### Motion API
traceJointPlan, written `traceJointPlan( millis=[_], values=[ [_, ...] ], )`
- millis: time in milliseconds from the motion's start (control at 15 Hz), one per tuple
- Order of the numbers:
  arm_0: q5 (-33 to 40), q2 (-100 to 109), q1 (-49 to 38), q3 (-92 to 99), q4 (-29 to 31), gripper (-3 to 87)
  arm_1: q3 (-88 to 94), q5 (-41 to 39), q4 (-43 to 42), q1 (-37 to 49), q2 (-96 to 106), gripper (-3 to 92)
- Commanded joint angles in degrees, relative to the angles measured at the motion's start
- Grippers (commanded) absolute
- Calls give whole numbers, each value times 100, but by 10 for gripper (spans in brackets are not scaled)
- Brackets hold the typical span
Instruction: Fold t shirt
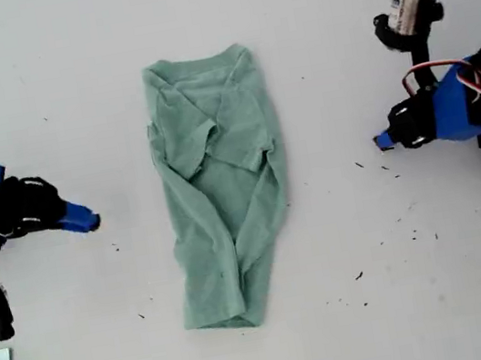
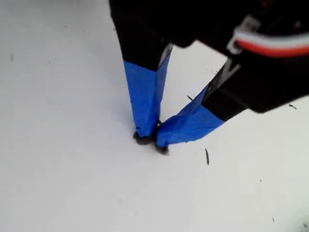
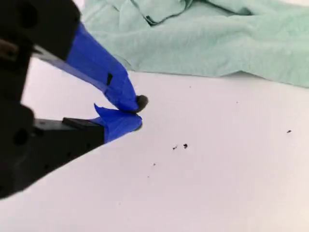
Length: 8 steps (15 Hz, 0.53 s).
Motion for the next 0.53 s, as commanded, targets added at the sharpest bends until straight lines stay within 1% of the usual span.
traceJointPlan(
  millis=[0, 67, 133, 200, 267, 333, 400, 467],
  values=[
    [-448, -62, 439, -352, -9, -2, -809, 141, 800, -387, 396, 21],
    [-413, -1116, 571, -1389, 193, 3, -1775, 193, 1116, -738, 281, 35],
    [-281, -2232, 765, -2654, 396, 164, -2936, 466, 1380, -1169, -149, 171],
    [-105, -3463, 932, -4025, 773, 250, -4236, 870, 1837, -1600, -914, 289],
    [229, -4553, 1037, -5300, 1055, 265, -5370, 1134, 2074, -2004, -1687, 333],
    [510, -5449, 1063, -6249, 1213, 269, -6205, 1318, 1969, -2320, -2391, 350],
    [721, -6170, 1002, -6759, 1239, 276, -7049, 1424, 1907, -2549, -3199, 349],
    [896, -6688, 914, -6970, 1090, 280, -7928, 1459, 1872, -2698, -4087, 349]
  ],
)
